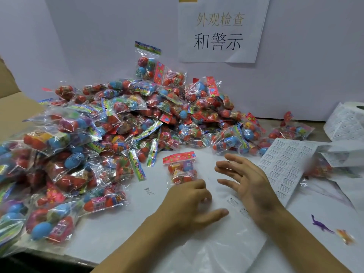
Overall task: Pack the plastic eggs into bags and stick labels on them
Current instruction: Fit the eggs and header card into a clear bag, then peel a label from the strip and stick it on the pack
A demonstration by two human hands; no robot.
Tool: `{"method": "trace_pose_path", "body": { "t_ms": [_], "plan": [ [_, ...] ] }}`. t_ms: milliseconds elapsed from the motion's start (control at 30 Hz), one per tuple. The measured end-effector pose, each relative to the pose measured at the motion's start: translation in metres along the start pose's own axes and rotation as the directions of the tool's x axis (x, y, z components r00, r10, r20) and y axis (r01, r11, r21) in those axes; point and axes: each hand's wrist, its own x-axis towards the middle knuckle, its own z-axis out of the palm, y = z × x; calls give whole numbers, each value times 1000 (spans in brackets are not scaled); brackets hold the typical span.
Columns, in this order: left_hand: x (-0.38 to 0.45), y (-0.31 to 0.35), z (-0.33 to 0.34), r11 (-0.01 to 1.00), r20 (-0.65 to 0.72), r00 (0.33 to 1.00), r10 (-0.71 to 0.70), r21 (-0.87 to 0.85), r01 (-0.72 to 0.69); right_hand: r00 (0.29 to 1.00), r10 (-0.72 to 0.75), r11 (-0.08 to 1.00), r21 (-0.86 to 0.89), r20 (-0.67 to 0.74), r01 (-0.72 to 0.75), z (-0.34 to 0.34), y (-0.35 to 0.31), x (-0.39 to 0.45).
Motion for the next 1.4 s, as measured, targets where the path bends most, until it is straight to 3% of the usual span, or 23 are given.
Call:
{"method": "trace_pose_path", "body": {
  "t_ms": [100,200,267,367,533,600,667,767,833,900,1100,1267,1400],
  "plan": [
    [2,-5,-4,979,97,994,-48,-193,66,1000,-6,1000,-18,-6,6,-2,-1,1],
    [3,-10,-7,913,111,987,-113,-381,148,1000,-20,998,-62,-3,20,-3,-1,0],
    [1,-9,-5,935,120,985,-127,-317,160,999,-37,989,-146,-7,36,-3,1,0],
    [4,-5,-1,991,168,982,-84,-86,99,1000,-30,953,-301,-6,27,0,4,0],
    [6,-13,-5,910,234,960,-156,-344,232,998,-63,940,-337,0,59,1,3,-1],
    [5,-14,-4,905,226,963,-148,-362,224,996,-89,919,-384,16,88,0,2,-1],
    [5,-14,-3,915,200,972,-124,-355,190,991,-93,817,-561,101,134,-4,2,-1],
    [4,-16,-4,908,166,976,-141,-371,195,951,69,487,-843,300,230,-8,1,-3],
    [4,-17,-5,911,161,975,-156,-359,205,927,116,366,-883,356,293,-8,2,-4],
    [4,-16,-5,918,173,972,-157,-338,208,928,103,320,-896,357,309,-8,1,-5],
    [4,-12,-6,930,235,961,-144,-300,212,910,39,362,-855,413,372,-9,5,-8],
    [6,-11,-10,861,276,944,-180,-420,287,914,-103,541,-749,393,383,-10,0,-9],
    [5,-10,-9,909,293,946,-136,-343,237,925,-96,512,-779,367,361,-9,-1,-8]
  ]
}}
